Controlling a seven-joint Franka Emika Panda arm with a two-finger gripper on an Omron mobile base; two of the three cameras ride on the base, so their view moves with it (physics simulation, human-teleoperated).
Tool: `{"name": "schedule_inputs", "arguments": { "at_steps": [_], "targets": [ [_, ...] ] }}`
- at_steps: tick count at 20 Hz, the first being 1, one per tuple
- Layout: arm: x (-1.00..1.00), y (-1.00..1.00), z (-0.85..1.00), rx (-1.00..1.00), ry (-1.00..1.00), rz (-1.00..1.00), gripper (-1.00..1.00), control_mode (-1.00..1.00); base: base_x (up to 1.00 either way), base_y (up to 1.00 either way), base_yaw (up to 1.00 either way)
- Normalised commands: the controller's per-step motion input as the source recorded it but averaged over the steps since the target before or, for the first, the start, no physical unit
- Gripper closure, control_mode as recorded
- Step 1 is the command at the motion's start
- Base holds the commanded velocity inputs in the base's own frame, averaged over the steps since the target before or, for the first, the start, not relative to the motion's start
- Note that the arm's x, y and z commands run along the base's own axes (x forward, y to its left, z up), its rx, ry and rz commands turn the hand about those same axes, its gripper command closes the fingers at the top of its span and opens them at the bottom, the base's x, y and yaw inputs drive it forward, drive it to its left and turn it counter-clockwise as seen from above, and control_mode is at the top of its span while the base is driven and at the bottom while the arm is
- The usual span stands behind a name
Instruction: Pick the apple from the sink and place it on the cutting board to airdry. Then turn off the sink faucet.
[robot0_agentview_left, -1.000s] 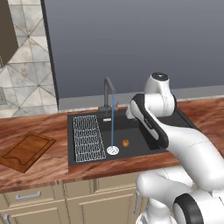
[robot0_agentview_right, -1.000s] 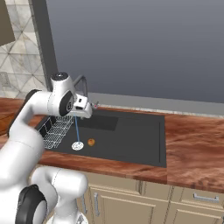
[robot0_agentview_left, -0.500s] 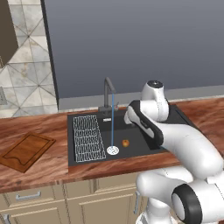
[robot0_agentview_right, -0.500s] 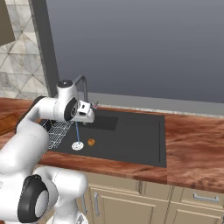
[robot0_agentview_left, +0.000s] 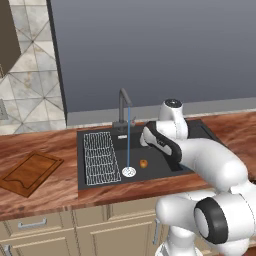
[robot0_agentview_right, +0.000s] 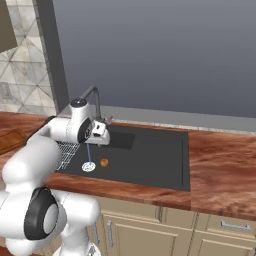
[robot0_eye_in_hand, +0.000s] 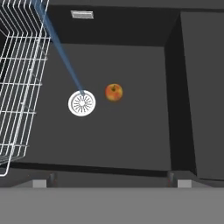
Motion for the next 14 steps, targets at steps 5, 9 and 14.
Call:
{"name": "schedule_inputs", "arguments": {
  "at_steps": [5, 9, 14],
  "targets": [
    [0.14, 0.00, -0.31, 0.00, 0.00, 0.00, -1.00, -1.00, 0.00, 0.00, 0.00],
    [0.20, 0.00, -0.32, 0.00, 0.00, 0.00, -1.00, -1.00, 0.00, 0.00, 0.00],
    [0.20, 0.00, -0.32, 0.00, 0.00, 0.00, -1.00, -1.00, 0.00, 0.00, 0.00]
  ]
}}
